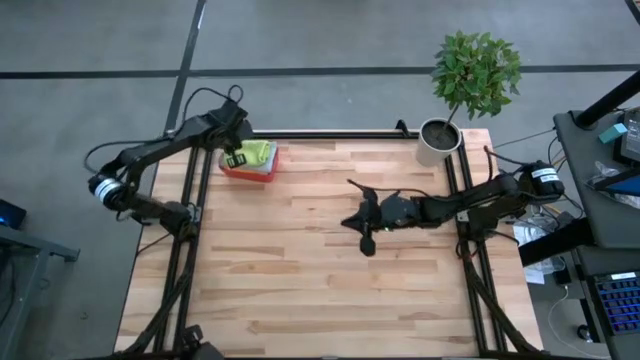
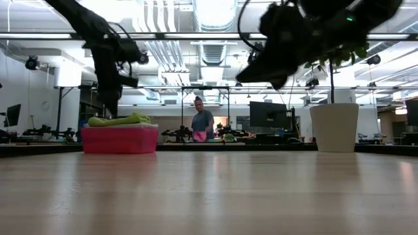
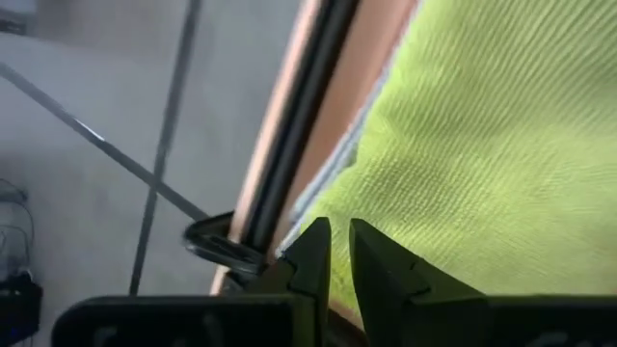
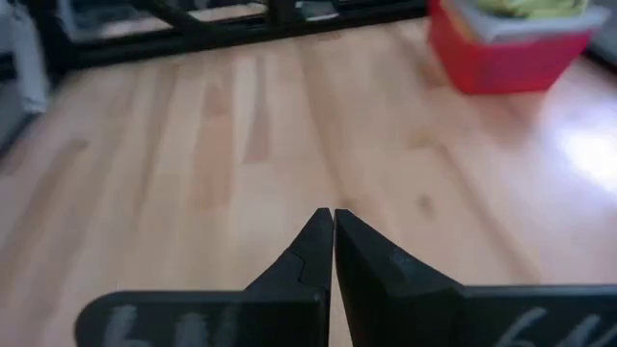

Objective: Fold microfiber towels
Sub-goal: Put the folded light green microfiber cloth into the red bin

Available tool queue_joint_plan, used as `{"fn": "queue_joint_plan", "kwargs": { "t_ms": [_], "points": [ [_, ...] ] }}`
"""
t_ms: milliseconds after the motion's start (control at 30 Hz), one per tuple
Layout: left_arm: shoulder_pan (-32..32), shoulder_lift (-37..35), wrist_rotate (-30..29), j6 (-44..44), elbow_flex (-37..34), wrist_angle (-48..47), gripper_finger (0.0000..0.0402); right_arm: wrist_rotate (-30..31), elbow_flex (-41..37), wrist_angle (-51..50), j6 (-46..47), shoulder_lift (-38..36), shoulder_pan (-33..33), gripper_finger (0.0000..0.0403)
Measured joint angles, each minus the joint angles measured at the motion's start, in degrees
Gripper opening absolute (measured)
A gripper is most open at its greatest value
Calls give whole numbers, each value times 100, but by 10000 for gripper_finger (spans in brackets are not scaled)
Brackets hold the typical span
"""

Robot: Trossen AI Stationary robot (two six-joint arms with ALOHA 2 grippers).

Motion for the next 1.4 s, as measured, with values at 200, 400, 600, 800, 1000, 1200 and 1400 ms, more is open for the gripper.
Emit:
{"fn": "queue_joint_plan", "kwargs": {
  "t_ms": [200, 400, 600, 800, 1000, 1200, 1400],
  "points": [
    [0, -669, 552, -636, -77, 99, 28, -63, 1062, -256, -1100, 477, -679, 9],
    [-1, -998, 744, -1640, -368, 469, 28, -638, 2564, -202, -1641, 1654, -1523, 9],
    [2, -1046, 715, -2262, -894, 1164, 28, -963, 4177, -222, -2028, 3057, -2051, 9],
    [2, -1055, 139, -2556, -1330, 1409, 28, -1716, 5611, -300, -1750, 4263, -2425, 9],
    [2, -1074, -50, -2726, -1447, 1349, 28, -1756, 6775, -610, -1746, 5124, -2592, 9],
    [4, -1077, -151, -2816, -1450, 1220, 28, -1754, 7742, -893, -1619, 5792, -2643, 9],
    [2, -1077, -192, -2847, -1527, 1202, 28, -1756, 8382, -884, -1483, 6355, -2634, 9]
  ]
}}
